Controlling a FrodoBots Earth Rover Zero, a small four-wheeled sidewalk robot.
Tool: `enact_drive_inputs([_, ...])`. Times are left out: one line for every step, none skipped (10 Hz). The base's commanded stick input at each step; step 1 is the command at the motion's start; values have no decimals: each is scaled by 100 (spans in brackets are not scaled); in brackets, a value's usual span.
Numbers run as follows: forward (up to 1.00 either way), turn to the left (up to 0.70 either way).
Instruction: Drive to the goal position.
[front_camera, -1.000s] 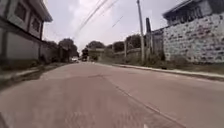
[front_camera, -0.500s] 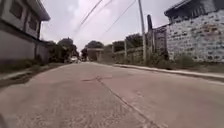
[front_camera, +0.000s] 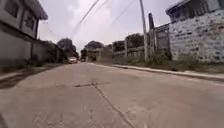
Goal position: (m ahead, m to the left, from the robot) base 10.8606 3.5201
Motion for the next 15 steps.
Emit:
enact_drive_inputs([100,43])
enact_drive_inputs([100,43])
enact_drive_inputs([100,43])
enact_drive_inputs([100,43])
enact_drive_inputs([100,5])
enact_drive_inputs([100,3])
enact_drive_inputs([100,3])
enact_drive_inputs([100,3])
enact_drive_inputs([100,3])
enact_drive_inputs([100,3])
enact_drive_inputs([100,3])
enact_drive_inputs([100,3])
enact_drive_inputs([100,3])
enact_drive_inputs([100,3])
enact_drive_inputs([100,3])
